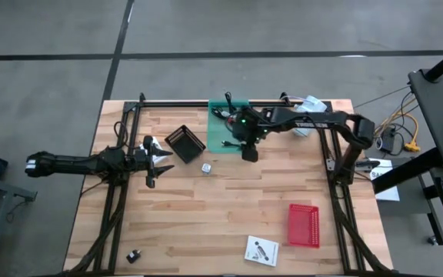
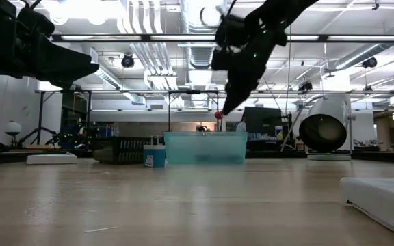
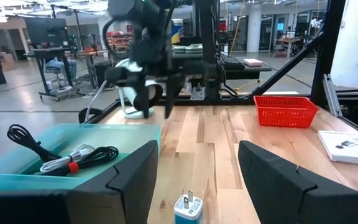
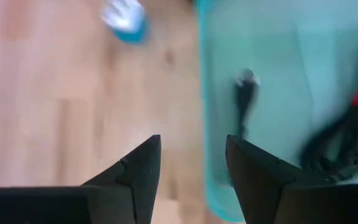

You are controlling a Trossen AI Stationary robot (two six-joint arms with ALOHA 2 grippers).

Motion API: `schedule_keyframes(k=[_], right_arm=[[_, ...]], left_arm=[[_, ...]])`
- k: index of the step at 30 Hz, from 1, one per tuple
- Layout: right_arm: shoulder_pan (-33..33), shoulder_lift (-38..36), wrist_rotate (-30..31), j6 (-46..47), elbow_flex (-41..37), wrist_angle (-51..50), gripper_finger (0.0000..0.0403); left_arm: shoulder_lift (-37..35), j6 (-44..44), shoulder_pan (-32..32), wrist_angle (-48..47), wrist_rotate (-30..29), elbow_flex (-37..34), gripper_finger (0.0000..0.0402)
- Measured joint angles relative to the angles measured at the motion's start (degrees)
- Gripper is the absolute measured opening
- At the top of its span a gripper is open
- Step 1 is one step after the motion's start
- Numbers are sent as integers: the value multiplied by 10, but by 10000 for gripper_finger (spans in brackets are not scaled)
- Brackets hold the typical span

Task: Pick and place items into bin
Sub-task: Put the blue charger adapter into the black bin

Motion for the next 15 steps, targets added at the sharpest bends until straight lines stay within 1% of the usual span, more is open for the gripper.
schedule_keyframes(k=[2, 5, 10, 12, 13, 15], right_arm=[[6, -30, -21, 8, -23, 28, 165], [20, -80, -20, 26, -74, 83, 160], [68, -192, -14, 24, -207, 244, 151], [91, -239, 20, 20, -268, 313, 151], [102, -261, 52, 20, -301, 351, 151], [122, -300, 140, 22, -360, 431, 151]], left_arm=[[0, 0, 0, 0, 0, 0, 208], [1, 0, 0, 0, 0, 0, 208], [0, 0, 0, 0, 0, 0, 208], [0, 0, 0, 0, 0, 0, 208], [0, 0, 0, 0, 0, 0, 208], [1, 0, 0, 0, 0, 0, 208]])
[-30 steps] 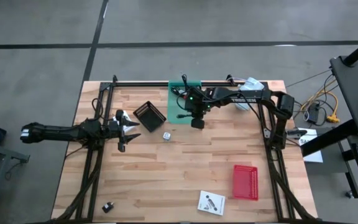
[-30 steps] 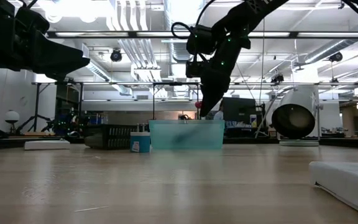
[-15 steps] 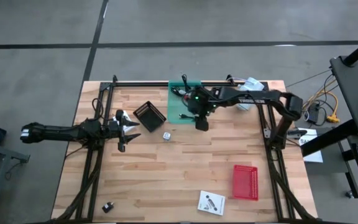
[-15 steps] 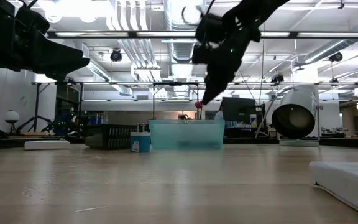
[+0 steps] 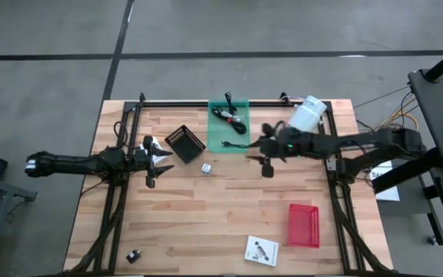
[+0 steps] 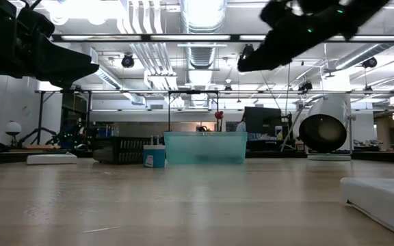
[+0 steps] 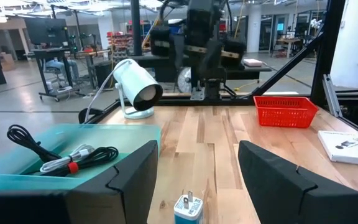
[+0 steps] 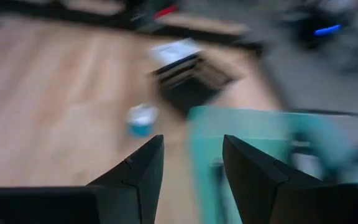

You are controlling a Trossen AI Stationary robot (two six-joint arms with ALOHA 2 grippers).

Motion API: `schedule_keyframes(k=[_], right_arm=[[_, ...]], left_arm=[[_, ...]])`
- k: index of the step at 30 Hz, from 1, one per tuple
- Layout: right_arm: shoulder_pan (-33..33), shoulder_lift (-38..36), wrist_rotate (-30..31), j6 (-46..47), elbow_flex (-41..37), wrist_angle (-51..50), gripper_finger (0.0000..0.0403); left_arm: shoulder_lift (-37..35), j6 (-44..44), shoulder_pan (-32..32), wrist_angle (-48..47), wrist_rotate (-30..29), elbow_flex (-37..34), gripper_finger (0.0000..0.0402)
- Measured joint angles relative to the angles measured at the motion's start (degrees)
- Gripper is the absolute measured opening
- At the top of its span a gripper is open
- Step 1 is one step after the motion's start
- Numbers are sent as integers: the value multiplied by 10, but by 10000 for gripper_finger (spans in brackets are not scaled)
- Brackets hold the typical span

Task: Pick and place items into bin
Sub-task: Put the blue charger adapter into the black bin

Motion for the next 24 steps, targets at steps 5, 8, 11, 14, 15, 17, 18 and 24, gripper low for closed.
schedule_keyframes(k=[5, 8, 11, 14, 15, 17, 18, 24], right_arm=[[23, -69, 92, 26, -127, 152, 148], [24, -97, 93, 31, -182, 220, 148], [24, -129, 92, 27, -225, 265, 150], [24, -169, 93, 7, -261, 297, 150], [24, -184, 93, 2, -273, 307, 149], [24, -214, 92, -13, -290, 319, 146], [24, -231, 92, -17, -295, 319, 145], [24, -306, 66, -35, -323, 321, 145]], left_arm=[[0, 0, 0, 0, 0, 0, 208], [0, 0, 0, 0, 0, 0, 208], [0, 0, 0, 0, 0, 0, 208], [-1, 0, 0, 0, 0, 0, 208], [0, 0, 0, 0, 0, 0, 208], [0, 0, 0, 0, 0, 0, 208], [0, 0, 0, 0, 0, 0, 208], [0, 0, 0, 0, 0, 0, 208]])
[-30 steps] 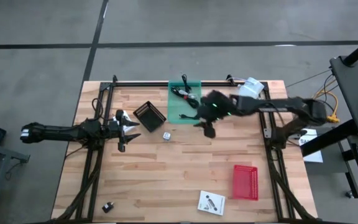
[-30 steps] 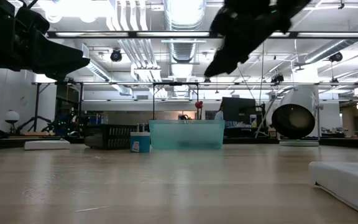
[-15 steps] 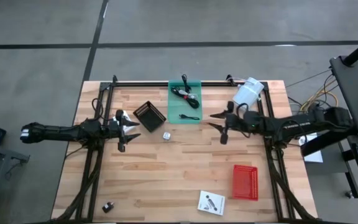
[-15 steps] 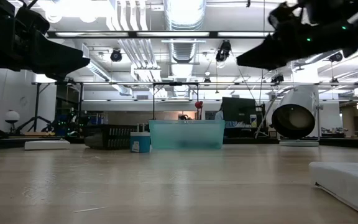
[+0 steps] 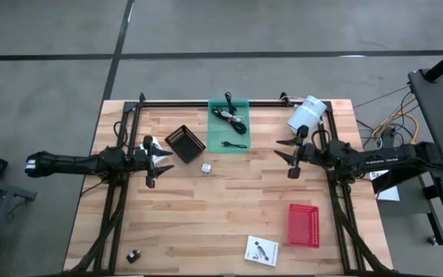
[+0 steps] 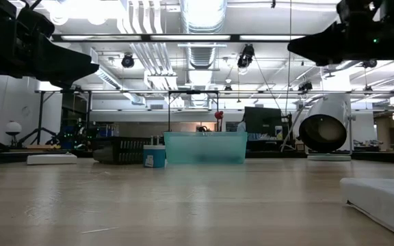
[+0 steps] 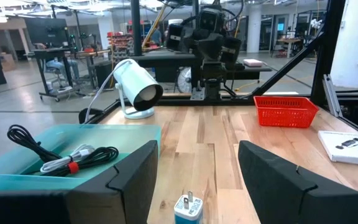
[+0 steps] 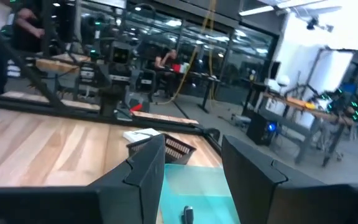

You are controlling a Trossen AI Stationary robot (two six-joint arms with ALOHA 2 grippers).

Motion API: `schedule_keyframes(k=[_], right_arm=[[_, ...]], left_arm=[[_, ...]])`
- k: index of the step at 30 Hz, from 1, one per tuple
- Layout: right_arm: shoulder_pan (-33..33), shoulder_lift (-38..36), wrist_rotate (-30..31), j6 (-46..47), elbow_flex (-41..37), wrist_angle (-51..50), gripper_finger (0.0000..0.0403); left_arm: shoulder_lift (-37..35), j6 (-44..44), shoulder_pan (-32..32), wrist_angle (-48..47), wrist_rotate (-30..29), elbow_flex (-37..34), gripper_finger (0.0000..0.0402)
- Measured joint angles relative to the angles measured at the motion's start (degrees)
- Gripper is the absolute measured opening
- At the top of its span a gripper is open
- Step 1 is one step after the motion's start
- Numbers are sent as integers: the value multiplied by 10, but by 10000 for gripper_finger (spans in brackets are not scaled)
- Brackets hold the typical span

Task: Pick and place items into bin
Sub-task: Put the blue charger adapter into the black bin

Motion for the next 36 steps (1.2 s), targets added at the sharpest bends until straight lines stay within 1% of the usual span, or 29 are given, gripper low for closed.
schedule_keyframes(k=[6, 24, 26, 29, 32, 36], right_arm=[[0, -15, -10, -24, -7, 2, 142], [0, -4, -10, -41, -6, 0, 132], [0, -4, -10, -41, -5, 0, 130], [0, -4, -10, -41, -5, 0, 127], [0, -4, -10, -41, -5, -2, 128], [0, -4, -10, -41, -5, -4, 129]], left_arm=[[0, 0, 0, 0, 0, 0, 208], [0, -1, 0, 16, 0, 0, 208], [1, -16, 0, 16, 2, 0, 208], [1, -83, 0, 19, -1, 0, 208], [1, -86, 0, 43, -14, 0, 208], [1, -90, 0, 46, -18, 0, 208]])
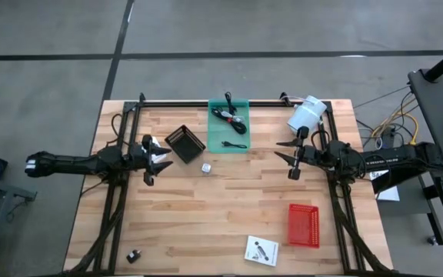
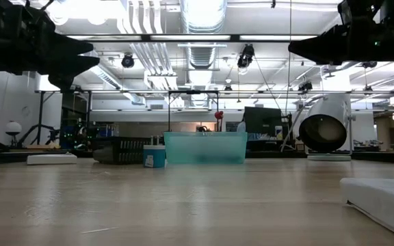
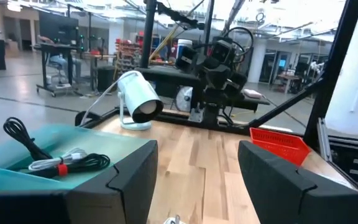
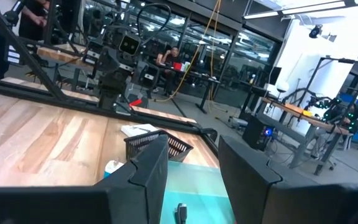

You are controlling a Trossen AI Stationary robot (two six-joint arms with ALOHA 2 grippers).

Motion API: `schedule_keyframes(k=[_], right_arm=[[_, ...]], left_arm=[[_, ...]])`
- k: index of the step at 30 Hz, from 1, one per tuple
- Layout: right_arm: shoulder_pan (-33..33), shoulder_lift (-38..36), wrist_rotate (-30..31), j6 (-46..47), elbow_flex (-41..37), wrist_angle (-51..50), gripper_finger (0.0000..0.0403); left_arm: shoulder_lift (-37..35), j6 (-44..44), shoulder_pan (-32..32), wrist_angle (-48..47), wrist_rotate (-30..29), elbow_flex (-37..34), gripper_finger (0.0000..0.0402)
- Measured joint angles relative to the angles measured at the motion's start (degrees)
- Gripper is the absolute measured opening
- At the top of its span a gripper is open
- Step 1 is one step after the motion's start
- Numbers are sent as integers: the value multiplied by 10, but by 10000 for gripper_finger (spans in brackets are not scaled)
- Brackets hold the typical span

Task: Pick and place items into bin
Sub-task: Put the blue charger adapter into the black bin

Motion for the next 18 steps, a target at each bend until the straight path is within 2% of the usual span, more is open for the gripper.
schedule_keyframes(k=[10, 18], right_arm=[[0, 0, 0, 0, 0, 0, 124], [0, 0, 0, -2, -1, -1, 120]], left_arm=[[23, -3, 0, 15, 0, 0, 208], [78, -68, 0, 62, 3, 0, 208]])
